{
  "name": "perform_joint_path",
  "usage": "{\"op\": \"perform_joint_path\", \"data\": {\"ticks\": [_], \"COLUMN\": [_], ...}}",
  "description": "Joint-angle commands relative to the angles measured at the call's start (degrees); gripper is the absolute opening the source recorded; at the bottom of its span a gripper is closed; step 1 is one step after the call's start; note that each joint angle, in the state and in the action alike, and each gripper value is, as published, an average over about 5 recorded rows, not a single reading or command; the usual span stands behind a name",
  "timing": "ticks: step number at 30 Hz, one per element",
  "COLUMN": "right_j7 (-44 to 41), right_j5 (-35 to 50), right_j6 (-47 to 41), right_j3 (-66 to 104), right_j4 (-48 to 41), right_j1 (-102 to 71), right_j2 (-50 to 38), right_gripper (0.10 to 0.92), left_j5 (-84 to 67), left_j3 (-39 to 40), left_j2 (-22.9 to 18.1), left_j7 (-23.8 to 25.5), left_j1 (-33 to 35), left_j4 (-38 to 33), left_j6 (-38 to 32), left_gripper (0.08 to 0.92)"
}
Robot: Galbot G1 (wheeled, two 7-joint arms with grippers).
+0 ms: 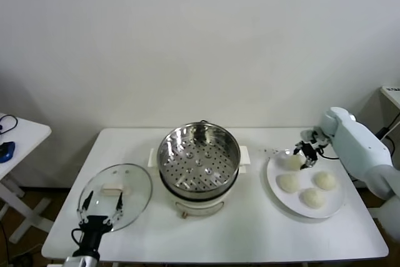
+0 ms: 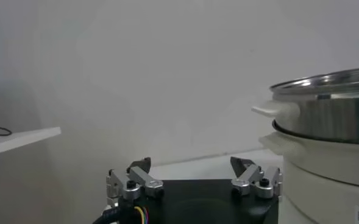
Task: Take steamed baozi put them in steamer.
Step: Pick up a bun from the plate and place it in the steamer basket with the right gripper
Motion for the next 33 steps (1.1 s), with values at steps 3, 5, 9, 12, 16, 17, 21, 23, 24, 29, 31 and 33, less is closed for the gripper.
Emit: {"op": "perform_joint_path", "data": {"ticks": [3,5,9,12,16,17,21,23,24,29,31,33], "right_j7": [-0.78,-0.88,-1.16,-1.3,-1.31,-1.31,-1.27,-1.22,-1.18,-1.03,-0.98,-0.92], "right_j5": [11.91,15.12,20.95,23.66,24.23,23.59,19.93,18.18,17.17,12.01,10.05,8.14], "right_j6": [-0.09,-0.2,-0.5,-0.53,0.57,1.22,3.79,4.67,5.08,6.84,7.47,8.32], "right_j3": [-15.82,-20.52,-27.81,-31.51,-33.87,-33.9,-33.55,-33.44,-33.36,-32.73,-32.37,-31.98], "right_j4": [15.16,19.33,28.25,33.58,37.74,38.44,40.48,40.93,40.94,39.04,37.56,36.06], "right_j1": [11.68,15.58,23.47,28.68,33.31,33.89,34.57,34.15,33.7,29.77,27.7,25.84], "right_j2": [-3.4,-3.86,-3.82,-2.38,1.05,2.02,6.13,8.13,9.18,14.69,16.97,19.0], "right_gripper": [0.636,0.636,0.636,0.636,0.636,0.636,0.636,0.636,0.636,0.636,0.636,0.636], "left_j5": [0.34,0.43,0.65,0.78,0.92,0.94,1.19,1.63,1.91,2.47,2.52,2.59], "left_j3": [0.02,0.02,0.04,0.07,0.11,0.12,0.17,0.19,0.2,0.3,0.33,0.34], "left_j2": [-0.15,-0.17,-0.21,-0.26,-0.29,-0.28,-0.14,-0.07,-0.04,0.03,0.04,0.04], "left_j7": [0.03,0.04,0.04,0.04,0.05,0.05,0.05,0.05,0.04,0.08,0.08,0.09], "left_j1": [0.21,0.35,0.59,0.63,0.67,0.71,1.0,1.14,1.2,1.38,1.42,1.52], "left_j4": [-0.02,-0.08,-0.27,-0.42,-0.61,-0.65,-0.78,-0.85,-0.91,-1.22,-1.27,-1.35], "left_j6": [-0.04,-0.09,-0.1,-0.07,-0.01,0.0,0.04,0.05,0.03,-0.01,0.03,0.07], "left_gripper": [0.823,0.823,0.823,0.823,0.823,0.823,0.823,0.823,0.823,0.823,0.823,0.823]}}
